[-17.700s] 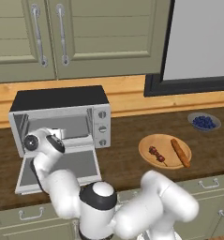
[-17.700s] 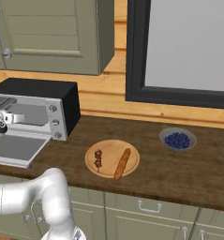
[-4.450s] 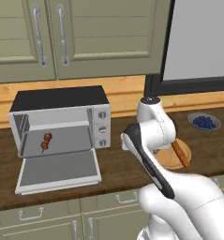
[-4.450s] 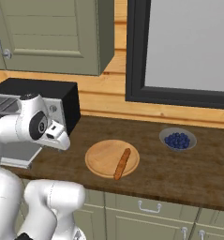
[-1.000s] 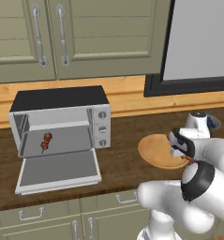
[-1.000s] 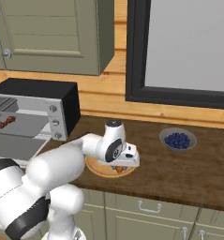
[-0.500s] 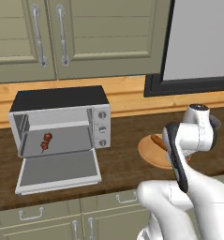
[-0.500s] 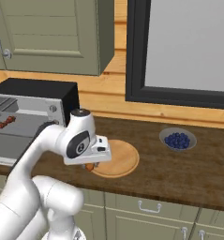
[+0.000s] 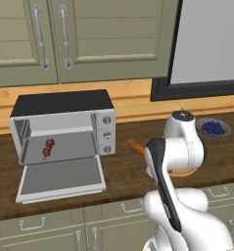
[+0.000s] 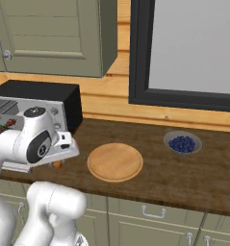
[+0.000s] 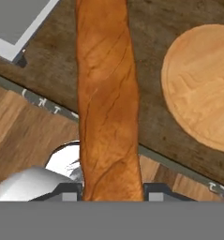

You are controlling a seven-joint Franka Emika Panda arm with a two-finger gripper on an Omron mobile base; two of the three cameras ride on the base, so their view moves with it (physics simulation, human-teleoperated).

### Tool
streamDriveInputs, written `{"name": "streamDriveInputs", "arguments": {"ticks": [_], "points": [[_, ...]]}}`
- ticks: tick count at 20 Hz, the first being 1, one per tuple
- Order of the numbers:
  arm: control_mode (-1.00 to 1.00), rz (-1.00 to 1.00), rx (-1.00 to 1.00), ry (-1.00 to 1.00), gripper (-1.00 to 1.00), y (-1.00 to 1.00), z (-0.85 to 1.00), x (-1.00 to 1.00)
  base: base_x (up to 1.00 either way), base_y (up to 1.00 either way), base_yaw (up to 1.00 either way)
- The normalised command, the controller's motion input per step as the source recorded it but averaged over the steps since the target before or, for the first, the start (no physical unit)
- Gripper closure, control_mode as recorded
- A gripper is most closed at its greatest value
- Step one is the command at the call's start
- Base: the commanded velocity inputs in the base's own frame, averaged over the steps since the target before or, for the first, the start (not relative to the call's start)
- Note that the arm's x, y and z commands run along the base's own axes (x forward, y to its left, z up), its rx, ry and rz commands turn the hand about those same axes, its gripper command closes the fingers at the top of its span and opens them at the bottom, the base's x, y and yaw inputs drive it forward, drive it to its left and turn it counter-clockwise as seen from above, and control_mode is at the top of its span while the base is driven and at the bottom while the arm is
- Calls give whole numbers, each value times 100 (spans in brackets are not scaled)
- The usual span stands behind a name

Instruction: Pick up the kebab skewer and baguette bread, and place them inside the toaster oven. Close the toaster oven door and start by setting the timer.

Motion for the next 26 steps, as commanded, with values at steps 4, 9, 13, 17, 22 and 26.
{"name": "streamDriveInputs", "arguments": {"ticks": [4, 9, 13, 17, 22, 26], "points": [[-100, 11, 2, 2, 100, 100, 30, 4, 0, 0, 0], [-100, 14, 3, 4, 100, 90, 9, 12, 0, 0, 0], [-100, 15, 1, 2, 100, 86, 0, 20, 0, 0, 0], [-100, 20, 1, 0, 100, 28, 11, 59, 0, 0, 0], [-100, 23, 0, 0, 100, 11, 0, 66, 0, 0, 0], [-100, 23, 0, -2, 100, 28, -7, 37, 0, 0, 0]]}}
